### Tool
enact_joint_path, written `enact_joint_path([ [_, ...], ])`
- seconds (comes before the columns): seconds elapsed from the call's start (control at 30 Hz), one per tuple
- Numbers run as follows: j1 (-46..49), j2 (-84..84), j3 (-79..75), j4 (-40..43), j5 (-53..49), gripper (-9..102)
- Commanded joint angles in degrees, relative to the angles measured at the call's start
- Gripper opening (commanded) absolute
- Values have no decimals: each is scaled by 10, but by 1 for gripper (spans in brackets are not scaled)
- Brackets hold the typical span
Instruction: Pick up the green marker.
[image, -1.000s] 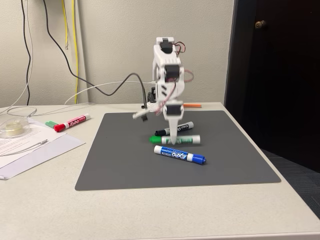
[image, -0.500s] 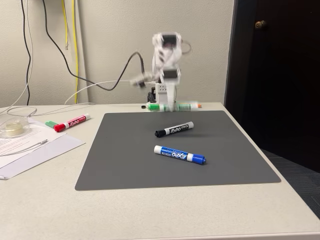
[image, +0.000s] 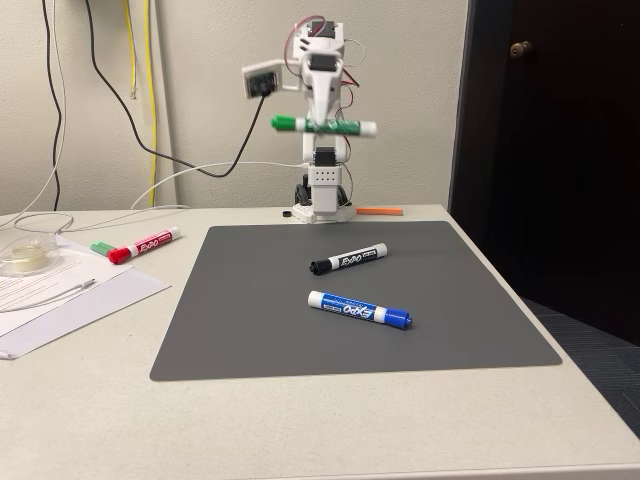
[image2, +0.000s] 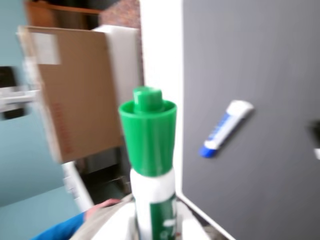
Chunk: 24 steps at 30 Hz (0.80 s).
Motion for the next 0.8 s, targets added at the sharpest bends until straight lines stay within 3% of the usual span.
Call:
enact_joint_path([
  [0.0, 15, 117, 78, -59, -9, 0],
  [0.17, 19, 192, 174, -113, -16, 0],
  [0.77, 31, 185, 177, -136, -4, 0],
])
